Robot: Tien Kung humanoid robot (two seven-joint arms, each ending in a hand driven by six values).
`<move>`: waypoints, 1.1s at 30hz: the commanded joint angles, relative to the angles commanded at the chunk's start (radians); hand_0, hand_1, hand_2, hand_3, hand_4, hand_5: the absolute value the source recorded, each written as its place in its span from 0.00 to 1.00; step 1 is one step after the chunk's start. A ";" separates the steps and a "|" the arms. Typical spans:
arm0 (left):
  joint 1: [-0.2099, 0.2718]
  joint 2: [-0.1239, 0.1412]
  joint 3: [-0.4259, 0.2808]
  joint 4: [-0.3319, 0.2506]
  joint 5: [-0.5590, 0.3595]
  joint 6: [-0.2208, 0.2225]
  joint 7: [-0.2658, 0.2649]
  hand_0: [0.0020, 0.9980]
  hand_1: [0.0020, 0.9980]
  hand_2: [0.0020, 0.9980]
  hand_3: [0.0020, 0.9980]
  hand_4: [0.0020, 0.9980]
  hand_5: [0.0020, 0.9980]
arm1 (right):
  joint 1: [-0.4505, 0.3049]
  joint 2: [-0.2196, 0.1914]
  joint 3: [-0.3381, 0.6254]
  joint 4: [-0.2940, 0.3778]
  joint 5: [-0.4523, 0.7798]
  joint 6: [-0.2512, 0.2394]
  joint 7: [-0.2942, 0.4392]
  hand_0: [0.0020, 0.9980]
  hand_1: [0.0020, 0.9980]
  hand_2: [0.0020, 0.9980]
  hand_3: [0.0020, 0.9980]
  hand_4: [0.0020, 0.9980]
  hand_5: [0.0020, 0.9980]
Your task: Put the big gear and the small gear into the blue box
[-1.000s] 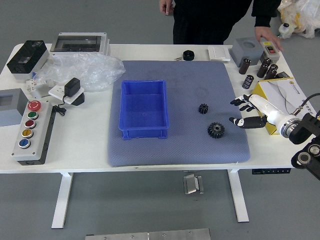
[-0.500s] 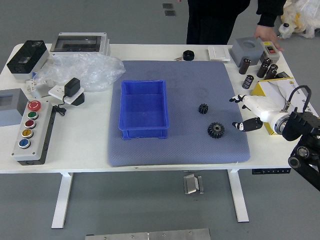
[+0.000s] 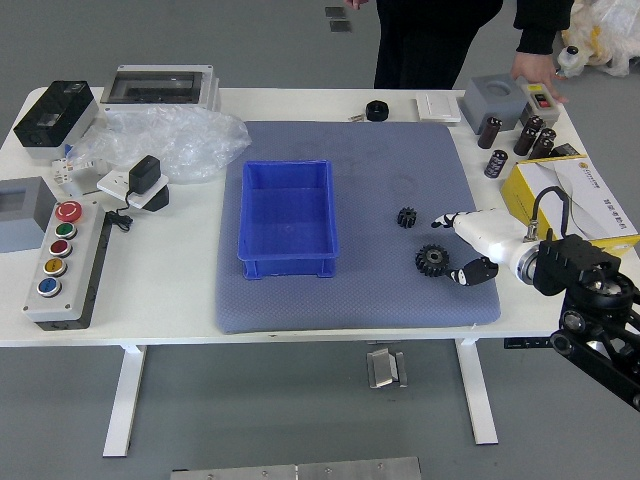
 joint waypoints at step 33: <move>-0.003 -0.002 0.007 0.000 0.002 -0.002 -0.001 0.89 0.88 0.85 0.86 0.74 0.31 | 0.050 0.053 -0.075 -0.101 -0.068 -0.044 0.033 0.64 0.64 0.70 0.79 0.78 0.17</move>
